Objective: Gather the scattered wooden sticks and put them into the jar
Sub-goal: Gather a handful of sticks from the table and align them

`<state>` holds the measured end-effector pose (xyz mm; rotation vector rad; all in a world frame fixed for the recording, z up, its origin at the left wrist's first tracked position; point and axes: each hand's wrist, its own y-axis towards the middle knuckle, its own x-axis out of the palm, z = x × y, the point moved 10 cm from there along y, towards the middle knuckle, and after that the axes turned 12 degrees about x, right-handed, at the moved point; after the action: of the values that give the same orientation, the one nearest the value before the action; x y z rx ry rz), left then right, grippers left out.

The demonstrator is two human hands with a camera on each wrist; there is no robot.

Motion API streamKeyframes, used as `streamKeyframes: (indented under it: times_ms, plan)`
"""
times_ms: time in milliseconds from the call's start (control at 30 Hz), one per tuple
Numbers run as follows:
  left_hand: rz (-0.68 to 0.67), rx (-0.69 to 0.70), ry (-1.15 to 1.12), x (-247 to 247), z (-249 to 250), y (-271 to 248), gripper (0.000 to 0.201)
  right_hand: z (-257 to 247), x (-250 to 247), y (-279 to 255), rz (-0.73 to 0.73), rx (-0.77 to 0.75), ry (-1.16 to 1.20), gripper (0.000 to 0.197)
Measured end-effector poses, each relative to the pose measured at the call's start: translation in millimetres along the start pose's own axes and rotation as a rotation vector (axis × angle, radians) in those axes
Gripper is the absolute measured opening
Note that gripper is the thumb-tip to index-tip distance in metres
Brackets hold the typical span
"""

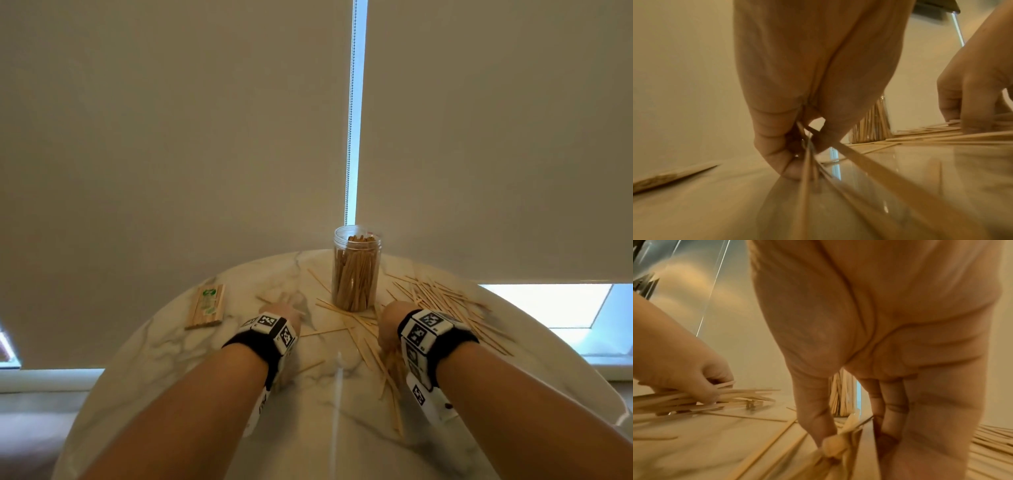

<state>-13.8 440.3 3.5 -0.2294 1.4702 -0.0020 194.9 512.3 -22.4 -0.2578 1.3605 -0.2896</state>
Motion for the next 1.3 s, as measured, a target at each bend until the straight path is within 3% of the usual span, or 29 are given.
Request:
streamKeyframes:
  times_ms: [100, 200, 367, 433, 633, 800, 867, 967, 1067, 1200, 1300]
  plan:
    - [0.016, -0.03, 0.018, 0.2, 1.3, -17.8, 0.041, 9.1, -4.0, -43.7, 0.026, -0.022, 0.073, 0.034]
    - [0.055, -0.007, -0.122, 4.1, 1.2, -33.6, 0.036, 18.2, 2.7, -60.2, 0.016, 0.018, 0.097, 0.018]
    - [0.182, -0.031, -0.504, -2.7, 4.6, -63.8, 0.041, 31.1, 4.9, -83.8, 0.045, 0.006, 0.205, 0.02]
    - [0.268, 0.001, -0.656, -7.3, 8.4, -74.0, 0.045, 40.4, 5.7, -91.2, 0.043, 0.021, 0.285, 0.029]
    - [0.289, 0.077, -1.14, 4.5, 33.8, -79.8, 0.032, 65.2, -2.7, -113.4, 0.067, -0.013, 0.767, 0.017]
    - [0.261, 0.123, -1.251, 4.8, 63.0, -87.5, 0.042, 43.7, -21.9, -149.8, 0.086, -0.211, 1.144, 0.009]
    - [0.216, 0.203, -1.277, 0.5, 81.6, -93.3, 0.06, 26.9, -30.3, -160.9, 0.16, -0.285, 1.11, 0.011]
    - [0.237, 0.316, -1.326, -11.6, 98.7, -100.5, 0.053, 6.7, -40.7, -173.2, 0.277, -0.335, 1.038, 0.013]
    - [0.309, 0.246, -1.26, -13.8, 83.0, -93.7, 0.052, -4.7, -43.8, -180.1, 0.314, -0.36, 1.018, 0.018]
    - [0.335, 0.173, -1.289, -4.4, 58.4, -84.2, 0.055, -20.5, -33.6, -184.0, 0.256, -0.408, 0.97, 0.02]
    - [0.399, 0.166, -1.312, -6.6, 49.4, -89.1, 0.044, -16.8, -33.3, -185.4, 0.285, -0.373, 0.905, 0.013]
